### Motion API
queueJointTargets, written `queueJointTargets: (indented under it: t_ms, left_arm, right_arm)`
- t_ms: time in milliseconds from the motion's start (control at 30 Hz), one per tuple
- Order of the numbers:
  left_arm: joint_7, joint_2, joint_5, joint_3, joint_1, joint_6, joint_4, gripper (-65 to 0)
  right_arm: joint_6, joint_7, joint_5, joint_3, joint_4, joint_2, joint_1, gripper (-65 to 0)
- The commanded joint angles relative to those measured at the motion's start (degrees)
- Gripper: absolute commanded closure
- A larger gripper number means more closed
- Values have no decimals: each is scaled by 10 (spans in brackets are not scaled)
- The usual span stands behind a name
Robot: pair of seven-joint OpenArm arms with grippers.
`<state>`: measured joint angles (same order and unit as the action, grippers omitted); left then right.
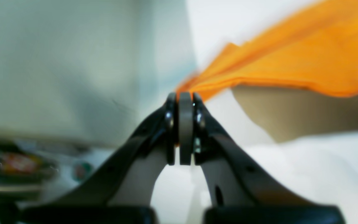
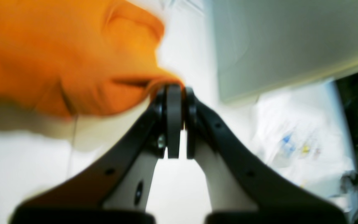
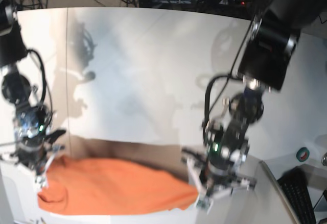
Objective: Layout the t-shirt on the table in an organized manner, then fold the t-shirt properly
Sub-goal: 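Raise the shirt high with both grippers and swing it to hang flat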
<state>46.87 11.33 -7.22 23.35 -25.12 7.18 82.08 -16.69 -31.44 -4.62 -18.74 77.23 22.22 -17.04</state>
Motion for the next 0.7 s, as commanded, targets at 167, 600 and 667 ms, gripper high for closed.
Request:
queueJointTargets:
  t_ms: [167,600,667]
  left_arm:
    - [-12,51,-7,-7,158,8,68,0]
    - [-60,64,-5,-178,420,8,184,0]
    - [-74,59,-7,-179,459,7,198,0]
  right_arm:
    - [-8,15,-10,57,11,-34,97,0]
    - [-8,48,-10,212,122,-105,367,0]
    - [-8,60,-10,211,142,-116,410,0]
